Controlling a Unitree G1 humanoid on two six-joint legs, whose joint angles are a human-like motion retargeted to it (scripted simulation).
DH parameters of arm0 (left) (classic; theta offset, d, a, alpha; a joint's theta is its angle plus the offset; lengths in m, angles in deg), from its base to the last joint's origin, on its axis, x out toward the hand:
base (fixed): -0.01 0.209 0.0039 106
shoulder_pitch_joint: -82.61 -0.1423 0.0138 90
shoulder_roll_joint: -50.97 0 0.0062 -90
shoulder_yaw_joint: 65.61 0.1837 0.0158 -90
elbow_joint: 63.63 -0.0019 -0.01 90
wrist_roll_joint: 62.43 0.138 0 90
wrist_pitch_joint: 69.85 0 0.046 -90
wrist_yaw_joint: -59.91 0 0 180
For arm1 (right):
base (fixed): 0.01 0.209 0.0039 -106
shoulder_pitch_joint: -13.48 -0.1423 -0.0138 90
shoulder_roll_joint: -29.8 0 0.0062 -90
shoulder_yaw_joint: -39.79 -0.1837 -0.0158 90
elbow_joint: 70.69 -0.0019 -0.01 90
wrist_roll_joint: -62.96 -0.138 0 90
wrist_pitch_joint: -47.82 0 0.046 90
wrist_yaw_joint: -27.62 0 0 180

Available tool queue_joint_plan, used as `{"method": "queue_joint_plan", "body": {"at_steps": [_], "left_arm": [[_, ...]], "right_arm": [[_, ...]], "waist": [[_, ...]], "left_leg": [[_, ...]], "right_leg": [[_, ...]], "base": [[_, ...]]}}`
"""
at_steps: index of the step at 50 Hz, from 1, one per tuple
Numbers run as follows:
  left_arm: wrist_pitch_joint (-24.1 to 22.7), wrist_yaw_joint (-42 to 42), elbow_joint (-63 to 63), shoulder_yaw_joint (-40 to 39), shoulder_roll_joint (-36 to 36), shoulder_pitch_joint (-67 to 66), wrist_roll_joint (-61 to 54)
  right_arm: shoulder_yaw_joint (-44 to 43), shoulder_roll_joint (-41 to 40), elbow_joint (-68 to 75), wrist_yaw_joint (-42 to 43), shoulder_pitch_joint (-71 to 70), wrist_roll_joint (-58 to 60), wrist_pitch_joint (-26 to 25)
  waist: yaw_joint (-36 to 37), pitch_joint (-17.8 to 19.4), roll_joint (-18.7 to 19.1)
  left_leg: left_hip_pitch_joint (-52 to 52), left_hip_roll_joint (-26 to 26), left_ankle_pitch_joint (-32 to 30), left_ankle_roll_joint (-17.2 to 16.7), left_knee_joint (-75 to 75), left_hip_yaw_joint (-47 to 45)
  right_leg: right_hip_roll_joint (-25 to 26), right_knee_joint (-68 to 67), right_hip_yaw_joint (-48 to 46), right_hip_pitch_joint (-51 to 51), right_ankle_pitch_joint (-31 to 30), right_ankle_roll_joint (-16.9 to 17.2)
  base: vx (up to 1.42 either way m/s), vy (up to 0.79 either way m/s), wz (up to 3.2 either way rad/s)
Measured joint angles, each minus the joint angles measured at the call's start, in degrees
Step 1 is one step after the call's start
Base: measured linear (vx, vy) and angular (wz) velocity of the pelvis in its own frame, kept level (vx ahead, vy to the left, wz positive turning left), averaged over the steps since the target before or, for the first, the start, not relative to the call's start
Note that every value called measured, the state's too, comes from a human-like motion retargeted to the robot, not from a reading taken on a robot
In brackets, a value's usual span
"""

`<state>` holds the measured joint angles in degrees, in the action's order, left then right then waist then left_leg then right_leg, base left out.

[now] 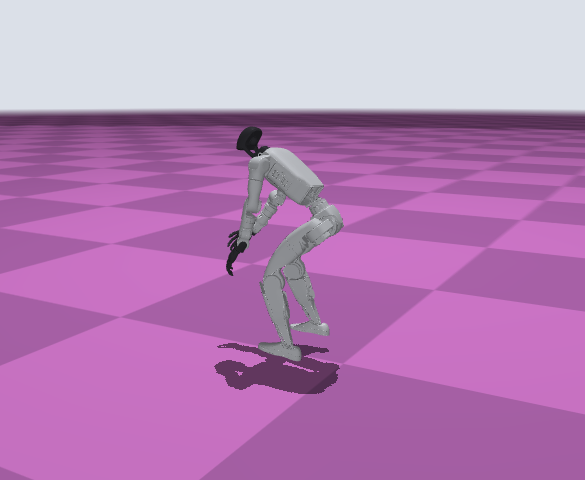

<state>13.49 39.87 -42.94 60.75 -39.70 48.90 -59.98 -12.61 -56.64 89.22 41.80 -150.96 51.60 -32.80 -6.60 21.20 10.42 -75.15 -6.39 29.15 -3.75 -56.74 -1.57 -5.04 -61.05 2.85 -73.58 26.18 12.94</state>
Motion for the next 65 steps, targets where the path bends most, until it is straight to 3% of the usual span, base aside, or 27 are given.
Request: {"method": "queue_joint_plan", "body": {"at_steps": [6, 12, 28, 45, 53, 59, 65], "left_arm": [[0.78, -1.46, -1.43, 3.85, -1.01, 26.06, -2.07], [0.84, -2.32, -4.02, 6.2, -1.39, 41.77, -3.36], [0.91, -3.35, -7.72, 8.32, -2.79, 52.4, -5.0], [0.1, -4.33, -5.91, 7.76, -3.74, 49.4, -6.26], [-0.58, -4.45, -4.7, 5.68, -5.0, 42.4, -5.86], [-0.74, -3.43, -1.38, 2.52, -6.3, 30.96, -3.99], [-0.54, -0.44, 3.62, -2.39, -6.05, 10.07, -0.55]], "right_arm": [[6.99, 3.69, 4.95, -1.56, -17.73, 4.31, -1.62], [12.8, 6.62, 7.29, -1.49, -30.47, 8.07, -2.19], [20.13, 8.98, 8.96, -1.82, -42.73, 11.16, -1.36], [21.22, 11.02, 5.63, 0.04, -41.61, 10.96, 0.35], [18.85, 13.01, 3.01, 2.15, -33.58, 11.64, 1.27], [14.95, 13.73, -3.85, 4.4, -22.51, 12.72, 1.52], [8.48, 13.39, -15.02, 4.99, -2.84, 14.3, 1.68]], "waist": [[0.66, 2.35, 0.47], [1.25, 4.52, 0.61], [1.51, 8.38, 0.31], [1.96, 8.6, -0.34], [1.56, 8.6, -0.49], [0.6, 7.98, -0.24], [-0.55, 5.04, -1.05]], "left_leg": [[-4.89, 0.65, -0.75, -1.01, -0.04, 0.12], [-9.12, 1.27, -0.83, -1.84, -1.76, 0.57], [-14.68, 1.44, -1.17, -3.39, -5.11, 1.13], [-14.8, 1.06, 0.04, -3.71, -7.92, 0.83], [-14.8, 0.78, 1.04, -3.38, -9.2, 0.83], [-14.01, 0.27, 1.96, -2.56, -9.39, 1.46], [-9.46, -0.33, 2.84, -1.22, -7.1, 0.68]], "right_leg": [[-3.08, 0.58, -1.44, -5.12, -1.7, 0.71], [-4.5, -0.45, -1.58, -9.42, -1.92, 1.48], [-4.6, -3.39, -1.7, -15.4, -2.78, 2.06], [-4.13, -6.36, -0.97, -16.37, -1.76, 2.06], [-3.8, -7.33, -0.44, -16.36, -0.94, 2.06], [-3.25, -5.96, -0.73, -14.37, -0.57, 2.06], [-2.69, -3.79, 0.15, -10.47, -0.21, 2.03]], "base": [[0.01, 0.01, -0.02], [0.0, 0.0, 0.0], [0.0, 0.0, 0.0], [0.0, 0.0, 0.0], [0.0, 0.0, 0.0], [0.0, 0.0, 0.0], [0.03, -0.01, -0.05]]}}
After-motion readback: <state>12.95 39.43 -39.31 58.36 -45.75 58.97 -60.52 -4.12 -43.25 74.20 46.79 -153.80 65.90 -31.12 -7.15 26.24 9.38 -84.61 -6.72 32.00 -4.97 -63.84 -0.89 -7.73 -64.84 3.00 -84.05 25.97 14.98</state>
